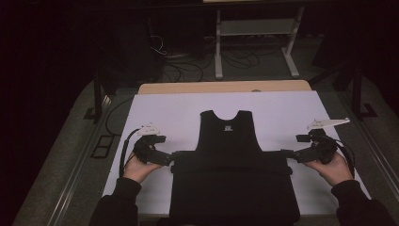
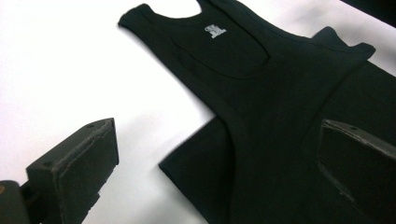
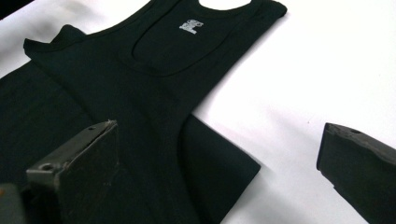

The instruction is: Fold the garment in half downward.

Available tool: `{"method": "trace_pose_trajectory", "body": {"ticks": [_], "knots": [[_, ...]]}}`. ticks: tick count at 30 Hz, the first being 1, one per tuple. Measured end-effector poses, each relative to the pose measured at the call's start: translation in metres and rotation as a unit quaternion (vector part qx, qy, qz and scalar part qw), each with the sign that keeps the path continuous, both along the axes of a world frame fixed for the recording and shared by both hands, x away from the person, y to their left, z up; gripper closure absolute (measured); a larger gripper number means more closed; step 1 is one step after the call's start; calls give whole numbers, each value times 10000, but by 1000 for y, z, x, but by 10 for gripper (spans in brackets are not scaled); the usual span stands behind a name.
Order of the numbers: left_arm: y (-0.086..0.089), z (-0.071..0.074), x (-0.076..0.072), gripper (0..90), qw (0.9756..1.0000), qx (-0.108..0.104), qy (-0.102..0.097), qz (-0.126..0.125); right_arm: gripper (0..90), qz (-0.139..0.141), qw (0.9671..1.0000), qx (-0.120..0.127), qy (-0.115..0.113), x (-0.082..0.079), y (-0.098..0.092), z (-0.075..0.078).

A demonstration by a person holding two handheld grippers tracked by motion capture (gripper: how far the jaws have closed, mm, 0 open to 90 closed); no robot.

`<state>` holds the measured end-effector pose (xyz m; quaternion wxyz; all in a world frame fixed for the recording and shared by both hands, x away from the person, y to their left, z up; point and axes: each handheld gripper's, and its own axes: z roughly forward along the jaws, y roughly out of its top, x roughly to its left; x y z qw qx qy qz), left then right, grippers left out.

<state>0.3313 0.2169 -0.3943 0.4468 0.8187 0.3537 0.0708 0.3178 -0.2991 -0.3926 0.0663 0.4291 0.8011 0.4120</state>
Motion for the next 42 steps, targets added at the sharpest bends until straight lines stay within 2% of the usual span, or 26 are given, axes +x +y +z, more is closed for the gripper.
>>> {"method": "trace_pose_trajectory", "body": {"ticks": [2, 9, 16, 24, 27, 29, 35, 42], "knots": [[-1, 3, 2, 0, 10000, 1, -47, -5, 0, 17, 10000, -22, -22, 2, 1, 2], [-3, 11, 12, 0, 9999, 79, -22, -80, 0, 66, 10000, -32, -64, 8, 4, 9], [-5, 15, 20, 0, 9999, 84, -6, -97, 0, 87, 10000, 5, -36, 17, 7, 14], [-6, 19, 31, 0, 9998, 119, 34, -127, 0, 136, 9998, -84, -98, 27, 10, 21], [-7, 20, 33, 0, 9999, 97, 17, -119, 0, 165, 9997, -135, -101, 32, 12, 22], [-7, 20, 35, 0, 9999, 83, -78, -90, 0, 177, 9997, -163, -102, 34, 12, 23], [-7, 21, 44, 0, 10000, 38, -13, -75, 0, 167, 9997, -145, -82, 41, 11, 25], [-10, 25, 52, 0, 9998, 121, 28, -121, 0, 126, 9997, -191, -58, 53, 10, 25]]}}
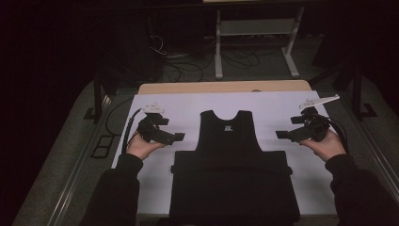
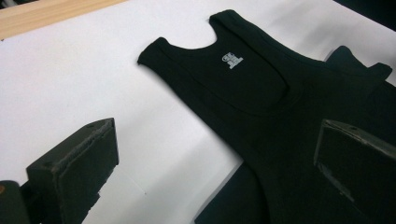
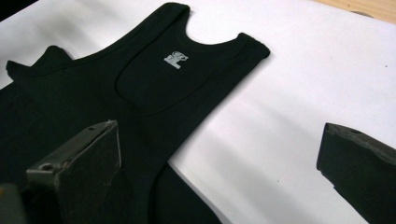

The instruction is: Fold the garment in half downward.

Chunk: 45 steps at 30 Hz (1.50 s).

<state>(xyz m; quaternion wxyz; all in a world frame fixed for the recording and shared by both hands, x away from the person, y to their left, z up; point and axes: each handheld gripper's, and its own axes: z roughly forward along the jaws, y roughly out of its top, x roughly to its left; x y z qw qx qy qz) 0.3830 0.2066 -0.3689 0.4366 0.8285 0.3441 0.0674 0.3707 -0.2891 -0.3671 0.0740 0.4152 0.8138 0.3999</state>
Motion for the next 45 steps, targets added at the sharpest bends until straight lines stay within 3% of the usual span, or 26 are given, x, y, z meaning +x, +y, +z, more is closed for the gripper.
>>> {"method": "trace_pose_trajectory", "body": {"ticks": [18, 29, 38, 42, 45], "knots": [[-9, 13, 20, 0, 9993, 258, 107, -252, 0, 6, 10000, -4, -6, 22, 4, 8], [-11, 18, 34, 0, 9993, 196, 161, -273, 0, 94, 10000, 14, -1, 35, 14, 14], [-9, 21, 45, 0, 9992, 283, 201, -207, 0, 139, 9999, -37, -8, 46, 22, 19], [-10, 22, 49, 0, 9985, 429, 260, -222, 0, 137, 9999, -44, 1, 51, 25, 22], [-11, 25, 52, 0, 9987, 402, 246, -214, 0, 156, 9999, -69, 8, 55, 28, 23]]}}
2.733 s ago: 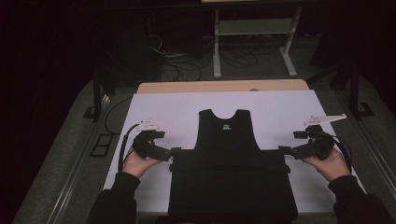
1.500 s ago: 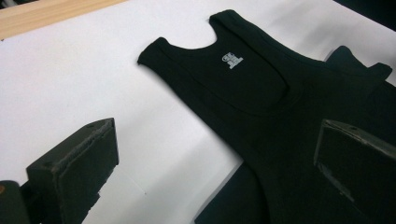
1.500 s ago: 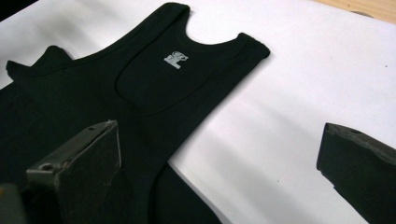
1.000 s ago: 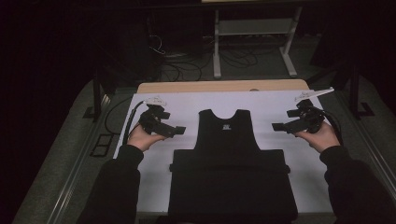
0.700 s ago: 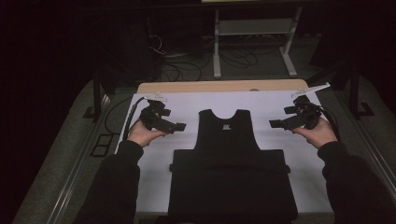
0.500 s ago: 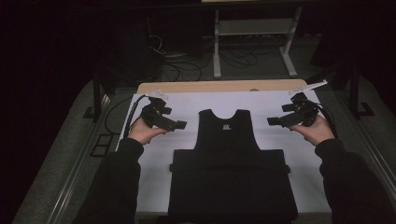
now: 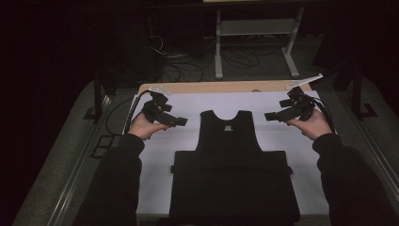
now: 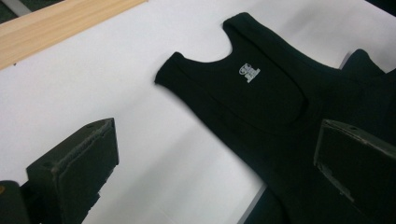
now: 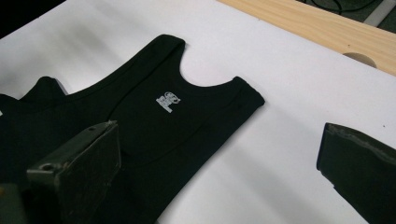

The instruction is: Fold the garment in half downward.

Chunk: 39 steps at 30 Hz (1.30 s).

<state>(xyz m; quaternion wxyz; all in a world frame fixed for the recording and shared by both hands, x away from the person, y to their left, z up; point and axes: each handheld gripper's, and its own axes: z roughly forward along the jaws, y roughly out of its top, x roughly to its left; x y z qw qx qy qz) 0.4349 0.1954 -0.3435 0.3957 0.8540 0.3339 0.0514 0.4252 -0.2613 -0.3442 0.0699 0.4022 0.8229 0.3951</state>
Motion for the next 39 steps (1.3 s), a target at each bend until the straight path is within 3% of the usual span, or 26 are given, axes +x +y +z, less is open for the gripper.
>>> {"method": "trace_pose_trajectory", "body": {"ticks": [10, 15, 21, 35, 39], "knots": [[-10, 5, 12, 0, 9999, 40, -29, -89, 0, 5, 10000, -18, 24, 13, 3, 2], [-15, 3, 19, 0, 10000, 69, -32, -12, 0, 8, 10000, 27, 26, 20, 4, 2], [-22, -8, 29, 0, 10000, -49, 35, 60, 0, 38, 10000, -21, 60, 28, 8, -6], [-37, -35, 43, 0, 9999, 57, 65, 77, 17, -49, 9997, -41, 227, 44, 16, -31], [-38, -41, 47, 0, 9997, -6, 46, 227, 22, -56, 9996, -57, 278, 49, 21, -40]]}}
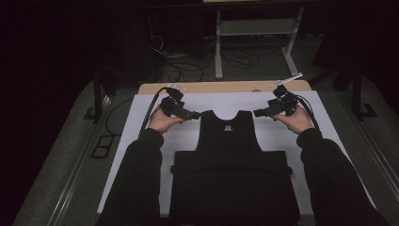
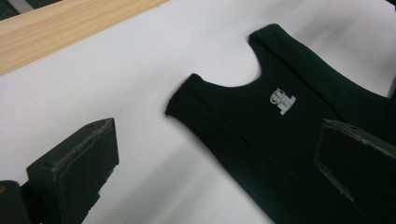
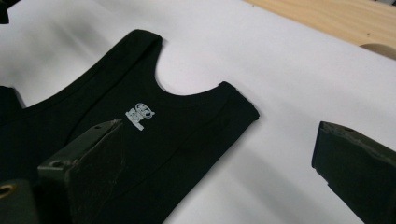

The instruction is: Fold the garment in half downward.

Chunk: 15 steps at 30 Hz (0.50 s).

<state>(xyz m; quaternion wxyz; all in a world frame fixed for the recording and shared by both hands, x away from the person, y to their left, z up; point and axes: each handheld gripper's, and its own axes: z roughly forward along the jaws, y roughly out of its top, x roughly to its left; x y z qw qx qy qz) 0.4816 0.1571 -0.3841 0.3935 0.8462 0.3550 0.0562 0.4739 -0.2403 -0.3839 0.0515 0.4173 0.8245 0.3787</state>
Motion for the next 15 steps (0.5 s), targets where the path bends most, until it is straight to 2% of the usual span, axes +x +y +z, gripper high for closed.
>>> {"method": "trace_pose_trajectory", "body": {"ticks": [4, 9, 12, 13, 14, 15], "knots": [[1, -6, 5, 0, 9999, -96, 59, 53, 40, -72, 10000, 57, 32, 4, 4, -9], [-2, -14, 7, 0, 9999, -26, 101, 124, 47, -165, 9998, 15, 65, 9, 8, -17], [-5, -20, 9, 0, 9999, 18, 129, 57, 59, -194, 9998, 34, 81, 10, 9, -20], [-8, -22, 8, 0, 9998, -74, 145, 128, 60, -192, 9998, 28, 80, 10, 9, -21], [-9, -24, 9, 0, 9998, -12, 150, 89, 62, -207, 9997, 34, 99, 10, 9, -22], [-11, -26, 9, 0, 9998, -51, 163, 120, 66, -219, 9997, 55, 125, 11, 9, -23]]}}
